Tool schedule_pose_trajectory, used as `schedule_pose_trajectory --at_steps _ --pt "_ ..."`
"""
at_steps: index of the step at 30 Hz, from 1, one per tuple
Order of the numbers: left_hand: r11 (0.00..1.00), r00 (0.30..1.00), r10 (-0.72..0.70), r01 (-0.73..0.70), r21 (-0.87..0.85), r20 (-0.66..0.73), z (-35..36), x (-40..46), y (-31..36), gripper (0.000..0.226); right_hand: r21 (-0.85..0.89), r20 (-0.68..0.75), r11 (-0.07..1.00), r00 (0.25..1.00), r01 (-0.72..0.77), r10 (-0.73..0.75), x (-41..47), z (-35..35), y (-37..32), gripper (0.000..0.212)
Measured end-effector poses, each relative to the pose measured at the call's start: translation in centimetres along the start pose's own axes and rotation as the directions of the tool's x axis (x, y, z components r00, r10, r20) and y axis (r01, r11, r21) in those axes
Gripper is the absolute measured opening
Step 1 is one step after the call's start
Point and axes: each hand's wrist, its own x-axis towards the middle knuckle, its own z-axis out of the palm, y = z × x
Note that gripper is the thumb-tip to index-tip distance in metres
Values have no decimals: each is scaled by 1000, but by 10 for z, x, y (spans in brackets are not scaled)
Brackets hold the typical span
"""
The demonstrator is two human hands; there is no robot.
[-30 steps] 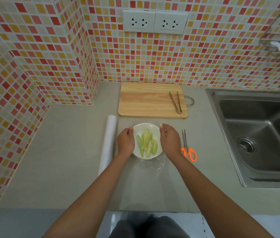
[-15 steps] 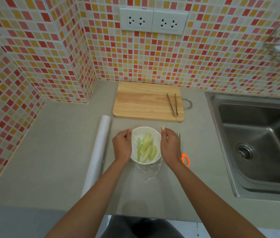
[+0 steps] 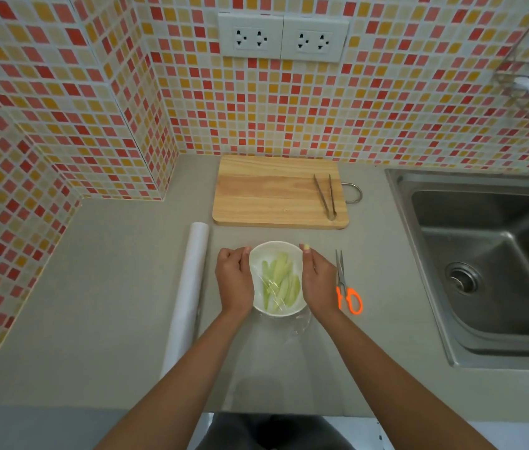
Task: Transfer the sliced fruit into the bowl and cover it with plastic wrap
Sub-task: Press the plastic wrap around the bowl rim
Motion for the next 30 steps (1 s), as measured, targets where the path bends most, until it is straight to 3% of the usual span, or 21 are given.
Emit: schedule_pose_trajectory --at_steps 6,11,19,30 --pt "997 1000 13 -13 80 11 0 1 0 29 59 -32 995 996 -78 80 8 -1 -3 41" --pt "994 1000 9 -8 108 -12 -1 4 -4 29 7 -3 996 996 -94 94 17 0 -3 47" --pt "996 999 1 3 94 -41 2 5 -4 24 58 19 985 987 -163 162 9 7 4 36" --pt "986 998 -16 25 168 -55 4 9 -5 27 -27 -16 995 996 -91 91 12 8 8 45"
